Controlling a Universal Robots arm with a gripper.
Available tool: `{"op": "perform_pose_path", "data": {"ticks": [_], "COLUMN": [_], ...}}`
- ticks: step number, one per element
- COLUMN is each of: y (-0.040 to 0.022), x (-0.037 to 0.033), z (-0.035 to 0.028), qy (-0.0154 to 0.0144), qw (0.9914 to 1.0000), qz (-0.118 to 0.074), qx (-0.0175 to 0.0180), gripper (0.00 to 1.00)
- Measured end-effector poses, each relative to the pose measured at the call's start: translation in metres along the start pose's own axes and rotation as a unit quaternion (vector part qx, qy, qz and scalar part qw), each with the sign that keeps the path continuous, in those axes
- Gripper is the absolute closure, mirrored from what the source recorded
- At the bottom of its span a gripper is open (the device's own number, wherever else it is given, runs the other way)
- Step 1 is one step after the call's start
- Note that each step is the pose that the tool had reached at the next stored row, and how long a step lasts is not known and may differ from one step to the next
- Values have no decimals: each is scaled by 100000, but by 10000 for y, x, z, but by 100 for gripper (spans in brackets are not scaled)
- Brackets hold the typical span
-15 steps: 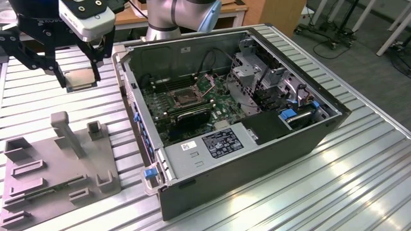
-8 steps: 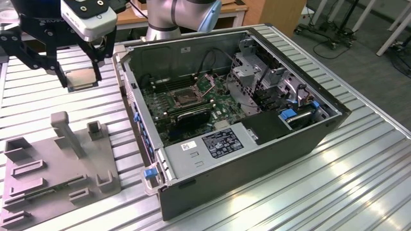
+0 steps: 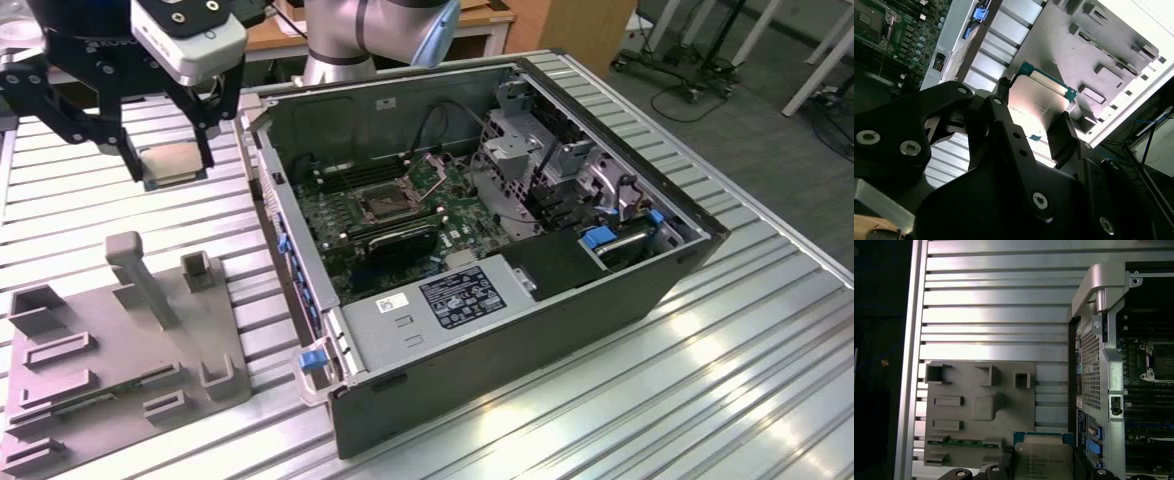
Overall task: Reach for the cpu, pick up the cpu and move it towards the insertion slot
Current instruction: 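Pick up the cpu and move it towards the insertion slot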
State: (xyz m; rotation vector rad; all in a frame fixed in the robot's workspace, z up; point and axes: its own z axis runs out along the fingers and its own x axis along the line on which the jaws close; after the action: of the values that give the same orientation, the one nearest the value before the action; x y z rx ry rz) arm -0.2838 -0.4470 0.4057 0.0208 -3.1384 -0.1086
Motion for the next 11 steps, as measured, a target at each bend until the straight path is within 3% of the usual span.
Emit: {"op": "perform_pose_path", "data": {"ticks": [11], "y": [0], "x": [-28], "z": [0], "qy": [1], "qw": [100000], "qz": [0], "qx": [1], "gripper": [45]}}
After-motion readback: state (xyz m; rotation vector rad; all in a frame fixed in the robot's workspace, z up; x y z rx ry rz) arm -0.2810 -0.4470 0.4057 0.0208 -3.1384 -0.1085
